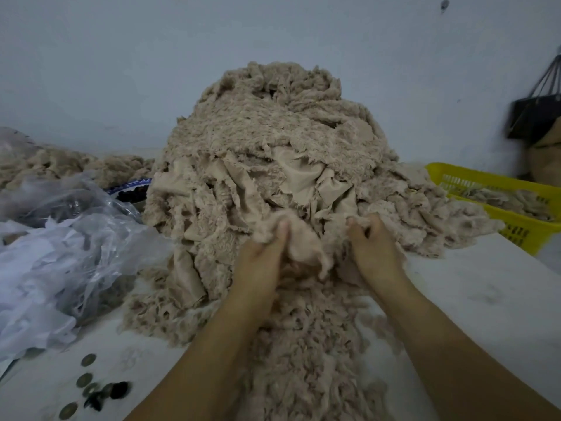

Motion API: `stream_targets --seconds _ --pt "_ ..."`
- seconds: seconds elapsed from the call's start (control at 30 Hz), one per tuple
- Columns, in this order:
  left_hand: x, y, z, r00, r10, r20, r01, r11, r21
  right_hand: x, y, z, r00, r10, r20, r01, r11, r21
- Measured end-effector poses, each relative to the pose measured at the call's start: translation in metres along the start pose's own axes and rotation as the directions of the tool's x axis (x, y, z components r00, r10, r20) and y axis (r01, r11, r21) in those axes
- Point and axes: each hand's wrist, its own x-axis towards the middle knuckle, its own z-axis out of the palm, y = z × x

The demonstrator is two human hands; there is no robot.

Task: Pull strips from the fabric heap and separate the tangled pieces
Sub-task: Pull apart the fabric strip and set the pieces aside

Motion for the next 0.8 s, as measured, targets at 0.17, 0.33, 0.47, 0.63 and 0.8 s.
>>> stream_targets --seconds 0.17,0.33,0.47,0.63,0.8 --pt "0.013 0.006 -0.021 0.973 -0.226 -0.054 0.154 0.800 -0.580 -0.019 -0.004 0.018 0.969 -0.205 0.136 0.212 0.977 -0.035" --pt "0.016 0.004 -0.024 0.960 -0.279 -0.015 0.203 0.731 -0.651 -0.032 -0.006 0.028 0.874 -0.286 0.393 0.352 0.930 -0.106" --pt "0.019 0.004 -0.026 0.962 -0.263 -0.074 0.135 0.695 -0.707 -0.019 0.004 0.023 0.933 -0.205 0.295 0.301 0.894 -0.332" --pt "0.019 0.004 -0.026 0.939 -0.255 -0.231 0.087 0.826 -0.556 -0.010 0.004 0.014 0.974 -0.136 0.181 0.187 0.933 -0.307" --pt "0.009 -0.006 -0.012 0.999 0.005 0.054 -0.030 0.872 0.489 -0.019 -0.006 0.017 0.950 -0.272 0.152 0.296 0.941 -0.163"
